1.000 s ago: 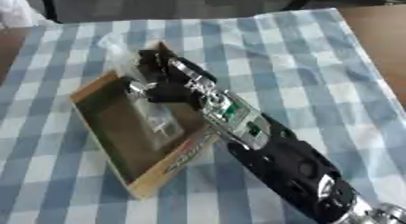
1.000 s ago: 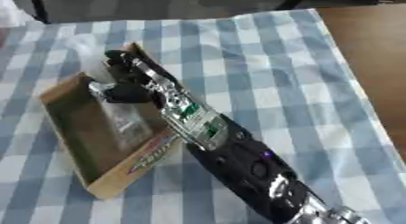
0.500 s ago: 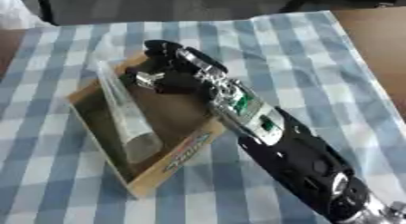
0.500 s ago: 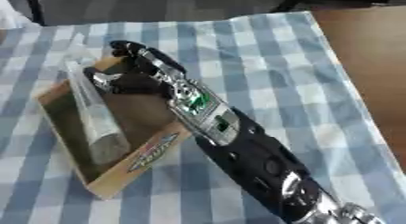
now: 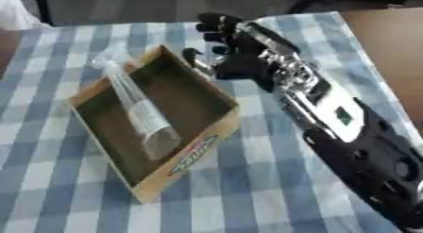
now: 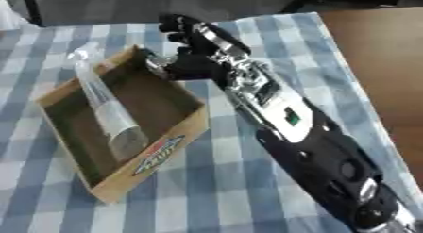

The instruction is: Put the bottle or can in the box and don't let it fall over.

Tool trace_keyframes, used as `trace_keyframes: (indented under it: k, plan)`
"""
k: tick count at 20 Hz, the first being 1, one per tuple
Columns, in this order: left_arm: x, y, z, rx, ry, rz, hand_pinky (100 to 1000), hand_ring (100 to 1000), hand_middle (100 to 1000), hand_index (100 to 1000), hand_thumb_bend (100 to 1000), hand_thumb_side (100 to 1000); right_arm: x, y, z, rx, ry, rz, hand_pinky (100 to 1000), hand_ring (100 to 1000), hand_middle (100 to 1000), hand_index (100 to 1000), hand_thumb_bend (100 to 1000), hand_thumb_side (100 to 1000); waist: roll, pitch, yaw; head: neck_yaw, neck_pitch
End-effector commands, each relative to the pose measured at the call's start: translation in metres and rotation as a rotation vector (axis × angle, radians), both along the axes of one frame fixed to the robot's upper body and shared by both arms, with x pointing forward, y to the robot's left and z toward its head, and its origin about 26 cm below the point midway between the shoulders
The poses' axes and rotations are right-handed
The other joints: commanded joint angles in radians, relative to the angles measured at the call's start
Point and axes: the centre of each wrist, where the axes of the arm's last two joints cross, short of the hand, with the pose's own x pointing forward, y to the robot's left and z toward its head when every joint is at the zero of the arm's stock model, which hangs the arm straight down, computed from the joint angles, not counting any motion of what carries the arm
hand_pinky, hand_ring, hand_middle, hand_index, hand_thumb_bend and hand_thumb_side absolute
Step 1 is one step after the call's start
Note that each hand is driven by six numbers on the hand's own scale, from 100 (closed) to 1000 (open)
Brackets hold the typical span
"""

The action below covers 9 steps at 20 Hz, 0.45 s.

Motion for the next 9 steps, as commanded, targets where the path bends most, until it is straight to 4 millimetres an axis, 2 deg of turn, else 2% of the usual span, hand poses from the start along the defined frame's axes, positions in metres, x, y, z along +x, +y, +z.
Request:
trace_keyframes:
  k: [1, 7, 8, 9]
  plan:
    - [-0.003, 0.009, 0.012, 0.043, -0.020, 0.021, 928, 852, 776, 786, 505, 255, -0.014, -0.030, 0.024, -0.013, -0.055, -0.036, 1000, 1000, 914, 947, 176, 100, 0.003, -0.028, -0.006, 0.012, 0.001]
    - [-0.002, 0.009, 0.012, 0.050, -0.014, 0.015, 928, 852, 776, 786, 507, 255, -0.027, -0.075, 0.028, -0.011, -0.089, -0.177, 1000, 1000, 920, 948, 169, 100, 0.012, -0.033, -0.026, 0.018, -0.007]
    - [-0.002, 0.009, 0.012, 0.051, -0.013, 0.013, 928, 852, 776, 786, 508, 256, -0.029, -0.081, 0.027, -0.015, -0.093, -0.196, 1000, 1000, 922, 954, 179, 100, 0.013, -0.034, -0.029, 0.018, -0.007]
    - [-0.002, 0.008, 0.012, 0.052, -0.012, 0.011, 928, 852, 776, 786, 509, 255, -0.030, -0.087, 0.026, -0.020, -0.097, -0.218, 1000, 1000, 926, 965, 234, 100, 0.014, -0.034, -0.032, 0.019, -0.007]
